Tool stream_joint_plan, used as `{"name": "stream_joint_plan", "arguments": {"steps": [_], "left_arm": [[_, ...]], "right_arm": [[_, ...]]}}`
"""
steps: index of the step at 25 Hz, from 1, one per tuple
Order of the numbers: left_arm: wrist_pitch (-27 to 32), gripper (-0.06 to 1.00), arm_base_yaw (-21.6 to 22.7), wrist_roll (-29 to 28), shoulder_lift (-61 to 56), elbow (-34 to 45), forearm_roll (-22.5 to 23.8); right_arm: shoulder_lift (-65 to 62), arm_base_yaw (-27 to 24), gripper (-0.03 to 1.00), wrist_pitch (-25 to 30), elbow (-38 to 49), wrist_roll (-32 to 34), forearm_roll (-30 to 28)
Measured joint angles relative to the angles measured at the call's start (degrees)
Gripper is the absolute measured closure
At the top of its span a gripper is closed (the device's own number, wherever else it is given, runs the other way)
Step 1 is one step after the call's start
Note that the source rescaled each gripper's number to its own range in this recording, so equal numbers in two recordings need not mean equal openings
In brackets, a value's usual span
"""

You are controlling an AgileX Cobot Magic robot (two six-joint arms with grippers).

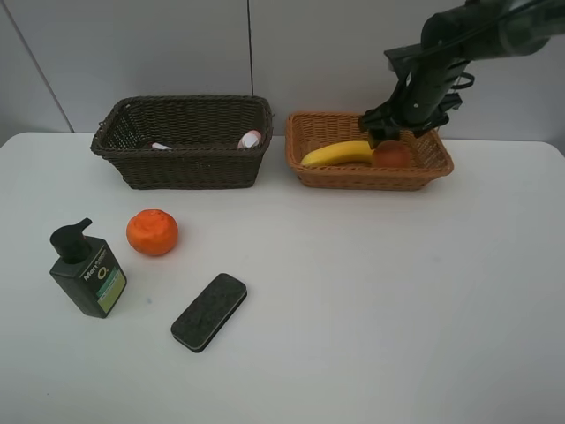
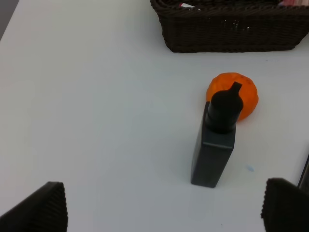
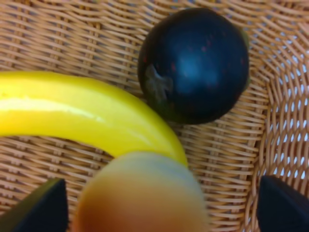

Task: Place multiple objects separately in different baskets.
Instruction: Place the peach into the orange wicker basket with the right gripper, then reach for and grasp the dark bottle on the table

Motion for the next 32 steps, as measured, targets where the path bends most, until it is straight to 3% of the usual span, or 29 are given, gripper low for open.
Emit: {"name": "stream_joint_plan", "arguments": {"steps": [6,18,23,32], "left_arm": [[0.0,-0.05,0.0,0.0,0.0,0.0,0.0],[0.0,-0.05,0.0,0.0,0.0,0.0,0.0],[0.0,-0.05,0.0,0.0,0.0,0.0,0.0],[0.0,-0.05,0.0,0.0,0.0,0.0,0.0]], "right_arm": [[-1.9,0.0,-0.01,3.8,0.0,0.0,0.3],[-22.7,4.6,-0.01,28.6,0.0,-11.5,9.9],[-35.4,5.3,-0.01,29.4,4.9,-12.4,11.6],[-66.4,5.4,-0.01,29.9,26.0,-13.4,13.4]]}}
